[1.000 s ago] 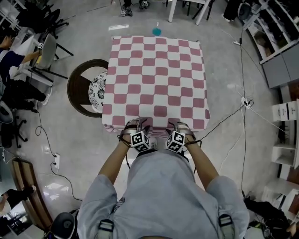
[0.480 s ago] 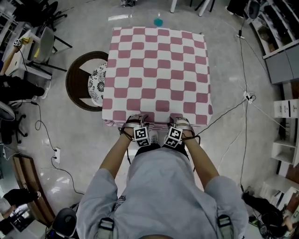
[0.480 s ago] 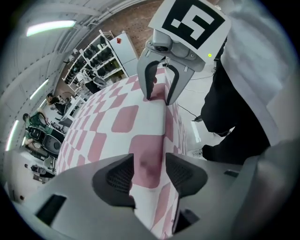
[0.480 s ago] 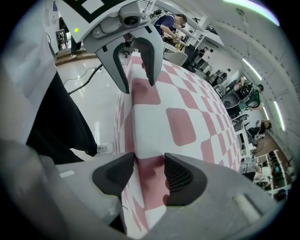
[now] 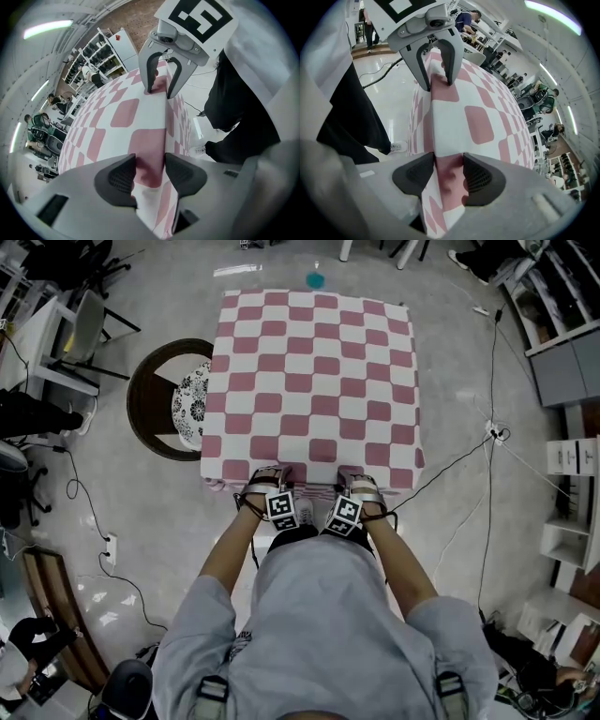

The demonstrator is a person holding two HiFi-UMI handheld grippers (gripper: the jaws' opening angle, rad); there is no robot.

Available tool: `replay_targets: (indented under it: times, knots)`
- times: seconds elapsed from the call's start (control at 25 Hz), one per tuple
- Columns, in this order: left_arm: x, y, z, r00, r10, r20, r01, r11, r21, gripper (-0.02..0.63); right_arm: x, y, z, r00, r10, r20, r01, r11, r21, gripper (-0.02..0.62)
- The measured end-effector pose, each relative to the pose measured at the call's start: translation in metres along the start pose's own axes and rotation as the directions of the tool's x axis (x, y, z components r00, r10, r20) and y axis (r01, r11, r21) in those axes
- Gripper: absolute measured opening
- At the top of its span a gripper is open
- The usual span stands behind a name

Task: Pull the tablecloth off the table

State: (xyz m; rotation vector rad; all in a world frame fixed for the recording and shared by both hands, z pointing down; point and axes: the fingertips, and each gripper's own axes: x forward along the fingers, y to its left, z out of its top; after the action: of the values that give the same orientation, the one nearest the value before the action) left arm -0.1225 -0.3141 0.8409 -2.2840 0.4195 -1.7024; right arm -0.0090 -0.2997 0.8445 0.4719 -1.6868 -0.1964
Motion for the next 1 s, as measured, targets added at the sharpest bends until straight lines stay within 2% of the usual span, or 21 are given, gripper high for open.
replay_targets:
  times: [0.48, 1.0]
  knots:
    - [-0.002, 0.000, 0.000, 0.999, 0.033, -0.012, -0.033, 0.999, -0.013, 0.162, -0.002, -0.001, -0.001, 1.000, -0.028, 0.007, 0.028, 1.000, 0.004, 0.170]
    - [-0.016, 0.000, 0.005, 0.995, 0.099, -0.021, -0.100, 0.992, -0.076, 0.044, -0.021, -0.004, -0.001, 0.997, -0.069, 0.029, 0.068, 0.997, 0.024, 0.055]
